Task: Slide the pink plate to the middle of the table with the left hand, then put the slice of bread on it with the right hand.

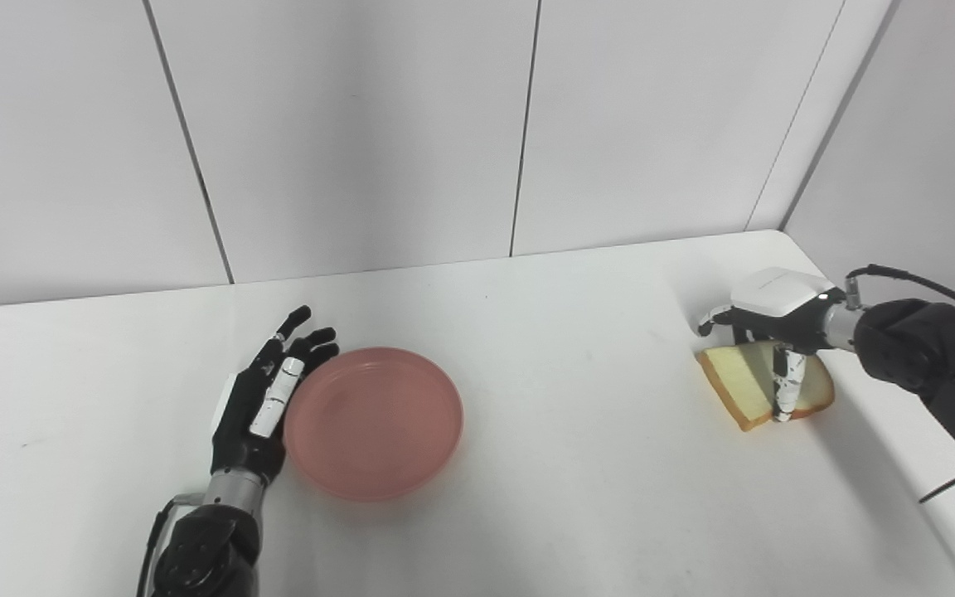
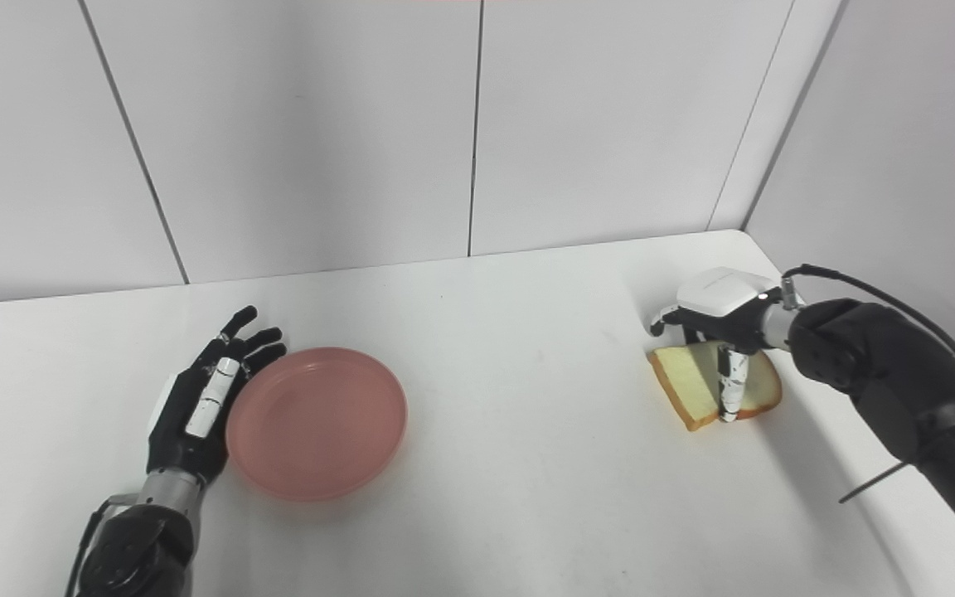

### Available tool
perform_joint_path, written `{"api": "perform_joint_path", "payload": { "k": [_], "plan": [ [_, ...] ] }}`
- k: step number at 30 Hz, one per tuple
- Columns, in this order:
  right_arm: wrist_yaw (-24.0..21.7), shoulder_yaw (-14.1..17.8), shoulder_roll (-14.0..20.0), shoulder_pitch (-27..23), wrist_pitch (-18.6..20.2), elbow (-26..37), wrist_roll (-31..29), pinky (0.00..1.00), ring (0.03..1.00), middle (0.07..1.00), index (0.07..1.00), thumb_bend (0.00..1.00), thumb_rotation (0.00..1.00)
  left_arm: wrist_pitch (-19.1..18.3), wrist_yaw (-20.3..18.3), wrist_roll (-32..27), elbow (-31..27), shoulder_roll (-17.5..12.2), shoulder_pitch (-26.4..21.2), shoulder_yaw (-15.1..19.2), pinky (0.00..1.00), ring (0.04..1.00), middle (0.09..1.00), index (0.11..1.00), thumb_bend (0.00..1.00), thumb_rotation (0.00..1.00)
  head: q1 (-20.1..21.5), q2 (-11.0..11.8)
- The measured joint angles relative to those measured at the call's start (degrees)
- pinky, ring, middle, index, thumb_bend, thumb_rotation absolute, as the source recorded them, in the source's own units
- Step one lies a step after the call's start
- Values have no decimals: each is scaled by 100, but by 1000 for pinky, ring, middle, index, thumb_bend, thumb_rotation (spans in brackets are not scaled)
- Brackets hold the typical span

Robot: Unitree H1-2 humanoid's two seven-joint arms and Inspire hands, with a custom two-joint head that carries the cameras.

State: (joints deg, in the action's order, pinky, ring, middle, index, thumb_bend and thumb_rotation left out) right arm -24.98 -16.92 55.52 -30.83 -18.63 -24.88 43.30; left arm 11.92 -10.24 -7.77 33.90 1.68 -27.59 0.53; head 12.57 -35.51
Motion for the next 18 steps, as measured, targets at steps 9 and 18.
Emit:
{"api": "perform_joint_path", "payload": {
  "k": [9,18],
  "plan": [
    [-598,84,29,-114,-129,684,-546,311,362,476,701,572,0,15,1,7,51,23,-29,-3,780,751,760,850,810,680,-44,9],
    [-978,136,21,-767,-344,1301,-789,314,369,479,652,573,0,31,28,10,96,61,-60,-2,779,747,758,857,791,679,-123,35]
  ]
}}
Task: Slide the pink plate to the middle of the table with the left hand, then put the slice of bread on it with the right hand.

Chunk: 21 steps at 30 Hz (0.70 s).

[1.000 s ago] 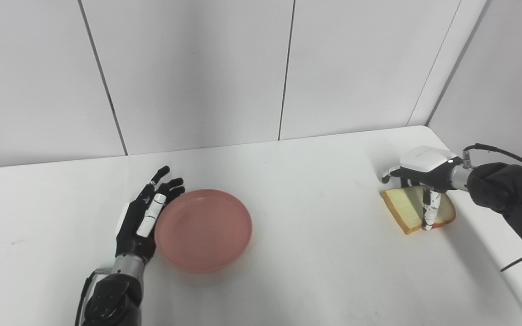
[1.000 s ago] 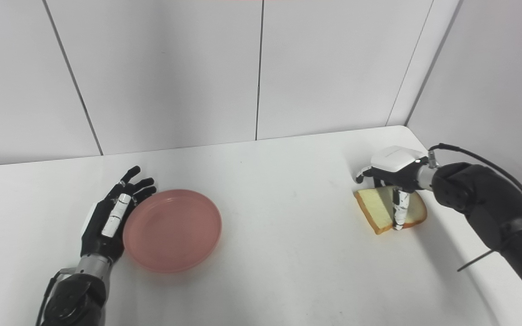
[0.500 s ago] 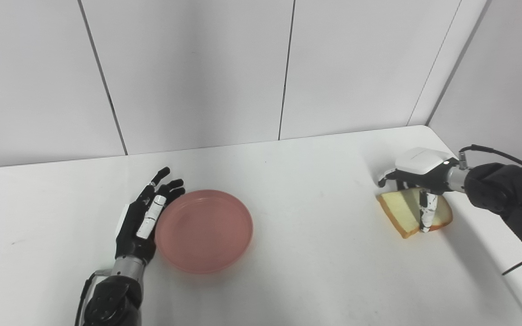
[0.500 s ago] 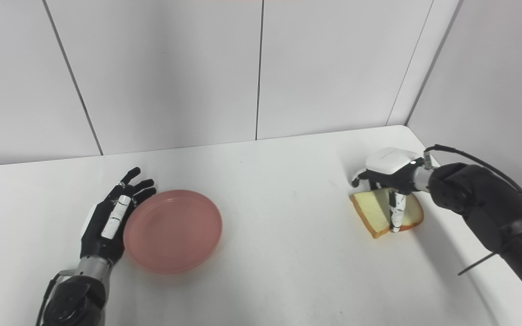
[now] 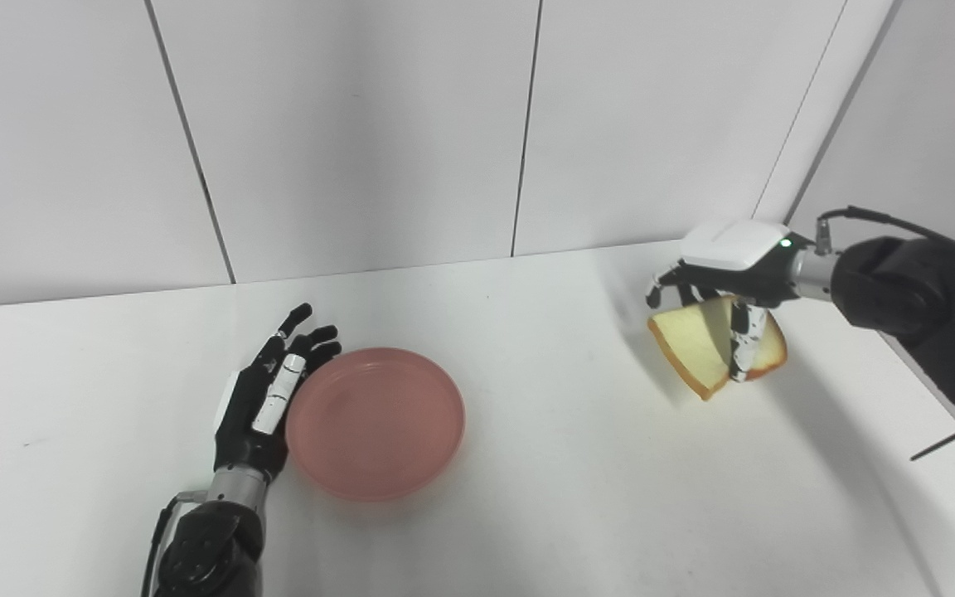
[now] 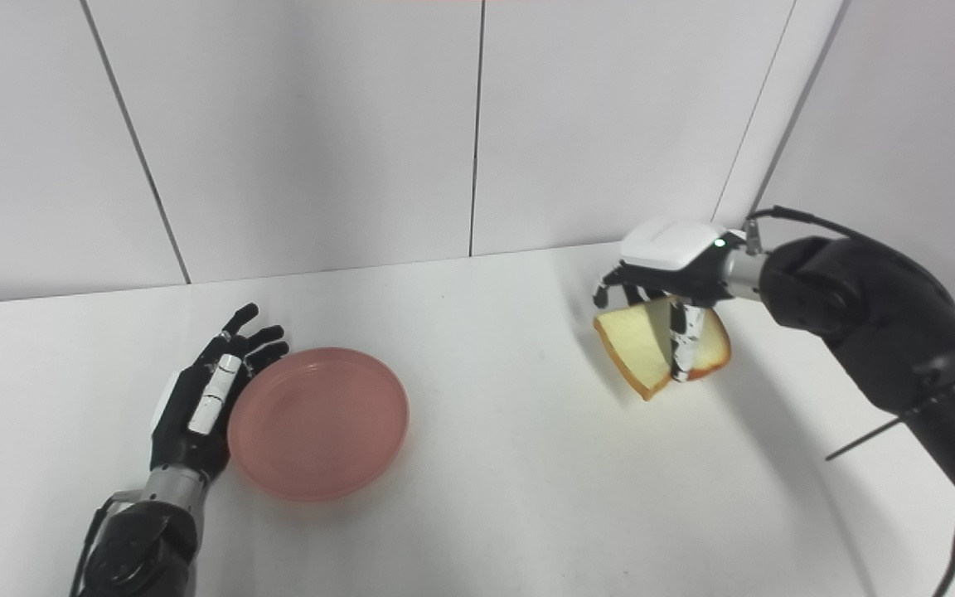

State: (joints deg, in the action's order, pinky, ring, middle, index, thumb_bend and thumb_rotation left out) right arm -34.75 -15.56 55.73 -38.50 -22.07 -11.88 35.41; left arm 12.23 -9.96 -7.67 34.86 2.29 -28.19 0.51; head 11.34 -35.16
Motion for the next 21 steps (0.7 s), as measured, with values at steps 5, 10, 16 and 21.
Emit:
{"api": "perform_joint_path", "payload": {
  "k": [5,10,16,21],
  "plan": [
    [-203,-15,-173,-299,-18,172,-75,323,373,478,630,572,0,16,44,19,14,26,-9,-15,771,739,757,858,780,686,-97,-9],
    [-319,-264,-531,-657,-137,179,-47,314,379,480,633,572,0,40,129,129,23,60,-13,-43,770,737,760,863,789,691,-219,-17],
    [-542,-512,-1047,-1025,-137,276,43,329,398,482,628,571,0,70,238,152,57,180,-36,-45,772,725,752,860,781,690,-474,-18],
    [-644,-594,-1398,-1169,-135,368,60,338,394,480,623,572,0,131,294,169,185,265,-111,-45,789,723,749,851,814,677,-799,-44]
  ]
}}
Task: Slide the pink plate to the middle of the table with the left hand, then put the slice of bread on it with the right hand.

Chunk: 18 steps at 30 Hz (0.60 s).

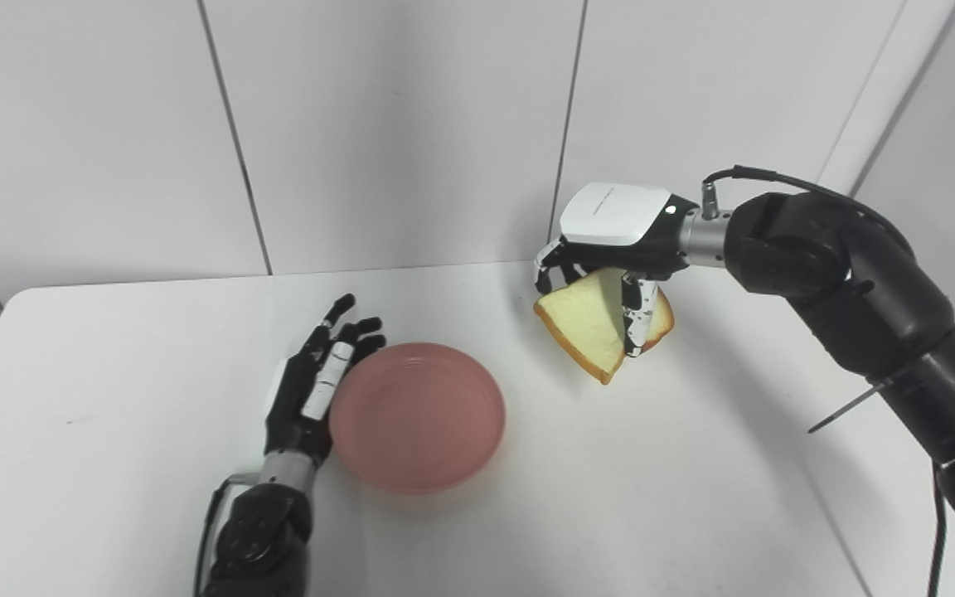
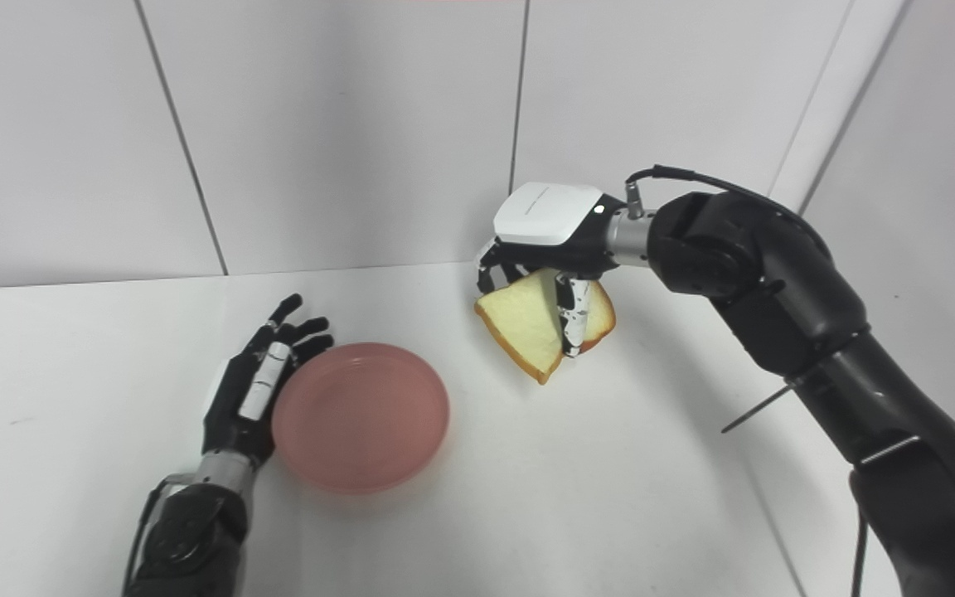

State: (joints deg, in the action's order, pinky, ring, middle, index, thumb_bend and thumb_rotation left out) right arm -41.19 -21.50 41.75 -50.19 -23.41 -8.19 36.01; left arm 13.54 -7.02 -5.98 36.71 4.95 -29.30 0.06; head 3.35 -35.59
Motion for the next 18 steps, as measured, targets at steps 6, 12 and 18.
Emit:
{"api": "perform_joint_path", "payload": {
  "k": [6,12,18],
  "plan": [
    [-57,-134,-496,-36,41,18,114,351,410,483,649,571,0,50,111,44,53,102,-25,5,775,723,733,847,830,678,-344,-26],
    [-108,-329,-983,-39,57,25,209,344,403,484,637,571,0,85,207,102,70,156,-27,2,777,721,717,837,825,684,-511,-44],
    [-105,-540,-1319,-41,39,146,400,379,459,487,627,570,0,149,246,125,198,187,-94,2,761,713,709,828,821,690,-634,-35]
  ]
}}
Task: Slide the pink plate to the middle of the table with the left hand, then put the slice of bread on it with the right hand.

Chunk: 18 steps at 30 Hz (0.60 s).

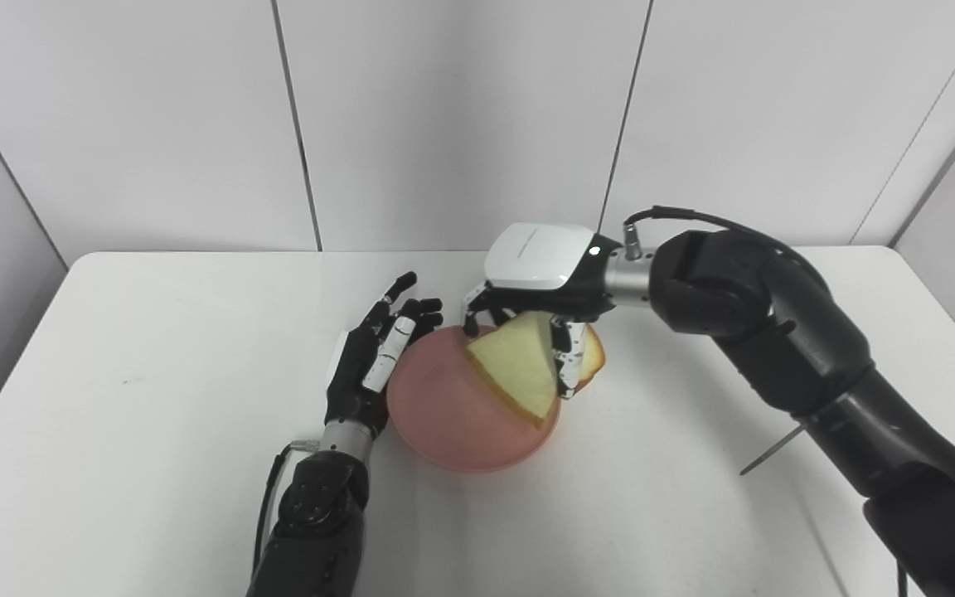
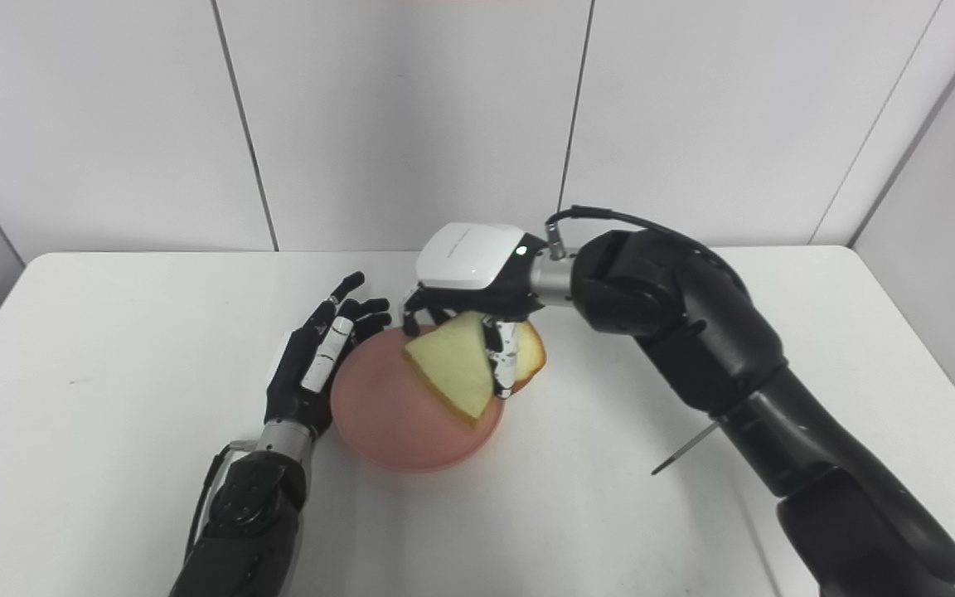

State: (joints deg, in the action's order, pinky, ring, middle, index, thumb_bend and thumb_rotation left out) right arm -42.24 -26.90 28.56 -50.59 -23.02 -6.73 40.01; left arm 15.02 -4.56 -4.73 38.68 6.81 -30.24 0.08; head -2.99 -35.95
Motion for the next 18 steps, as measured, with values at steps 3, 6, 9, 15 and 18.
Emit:
{"api": "perform_joint_path", "payload": {
  "k": [3,6,9,15,18],
  "plan": [
    [37,-83,-92,2,-34,-32,136,407,485,489,639,569,0,14,70,112,0,-1,3,-18,716,704,729,839,853,714,-53,0],
    [38,-126,-173,8,-34,-63,191,403,476,488,648,570,0,19,121,122,-10,-1,10,-14,748,714,733,851,837,702,-97,-9],
    [50,-126,-301,6,-34,-110,190,386,456,486,649,571,0,14,132,119,-39,-1,37,5,757,715,732,857,817,709,-123,-18],
    [271,-188,-501,13,-50,-429,210,322,379,479,645,574,0,10,151,111,-117,6,98,6,738,697,722,857,787,804,-185,9],
    [414,-245,-545,12,-63,-640,275,317,367,477,645,574,0,-8,190,111,-198,9,130,6,735,697,703,859,776,824,-220,9]
  ]
}}
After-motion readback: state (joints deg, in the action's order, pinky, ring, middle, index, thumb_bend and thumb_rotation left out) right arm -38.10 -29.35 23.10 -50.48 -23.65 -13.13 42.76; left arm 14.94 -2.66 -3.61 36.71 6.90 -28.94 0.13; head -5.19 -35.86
